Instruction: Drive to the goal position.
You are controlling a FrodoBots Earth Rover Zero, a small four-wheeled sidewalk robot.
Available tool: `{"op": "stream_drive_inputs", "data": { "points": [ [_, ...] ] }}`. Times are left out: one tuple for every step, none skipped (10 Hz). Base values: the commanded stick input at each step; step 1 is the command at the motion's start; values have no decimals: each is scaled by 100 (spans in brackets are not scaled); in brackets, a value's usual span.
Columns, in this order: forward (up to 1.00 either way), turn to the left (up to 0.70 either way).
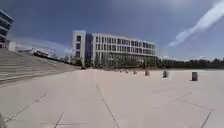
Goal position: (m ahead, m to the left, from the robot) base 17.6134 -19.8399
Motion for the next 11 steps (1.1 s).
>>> {"op": "stream_drive_inputs", "data": {
  "points": [
    [70,-1],
    [70,-1],
    [70,-1],
    [70,-1],
    [70,-1],
    [70,-1],
    [70,-29],
    [70,-36],
    [70,-36],
    [70,-10],
    [70,-1]
  ]
}}
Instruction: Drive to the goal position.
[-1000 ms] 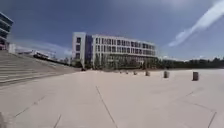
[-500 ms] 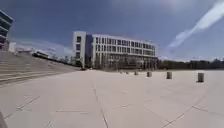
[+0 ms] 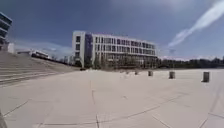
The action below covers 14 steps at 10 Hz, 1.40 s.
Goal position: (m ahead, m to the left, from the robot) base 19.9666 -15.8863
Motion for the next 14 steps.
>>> {"op": "stream_drive_inputs", "data": {
  "points": [
    [70,-1],
    [70,-1],
    [70,-5],
    [70,-24],
    [70,-33],
    [70,-33],
    [70,-23],
    [70,-6],
    [70,-1],
    [70,-1],
    [70,-1],
    [70,-1],
    [70,-1],
    [70,-1]
  ]
}}
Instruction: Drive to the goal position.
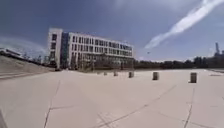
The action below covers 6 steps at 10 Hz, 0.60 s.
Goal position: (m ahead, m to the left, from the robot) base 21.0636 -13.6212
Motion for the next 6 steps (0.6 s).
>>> {"op": "stream_drive_inputs", "data": {
  "points": [
    [70,-1],
    [70,-1],
    [70,-1],
    [70,-1],
    [70,-4],
    [70,-30]
  ]
}}
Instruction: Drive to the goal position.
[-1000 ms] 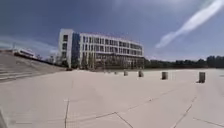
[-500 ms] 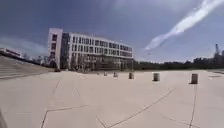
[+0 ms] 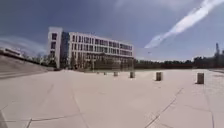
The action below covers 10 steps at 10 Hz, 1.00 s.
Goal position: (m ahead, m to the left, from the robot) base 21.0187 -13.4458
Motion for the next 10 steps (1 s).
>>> {"op": "stream_drive_inputs", "data": {
  "points": [
    [70,-36],
    [70,-36],
    [70,-36],
    [70,-36],
    [70,-36],
    [70,-36],
    [70,-36],
    [70,-36],
    [70,-1],
    [70,-1]
  ]
}}
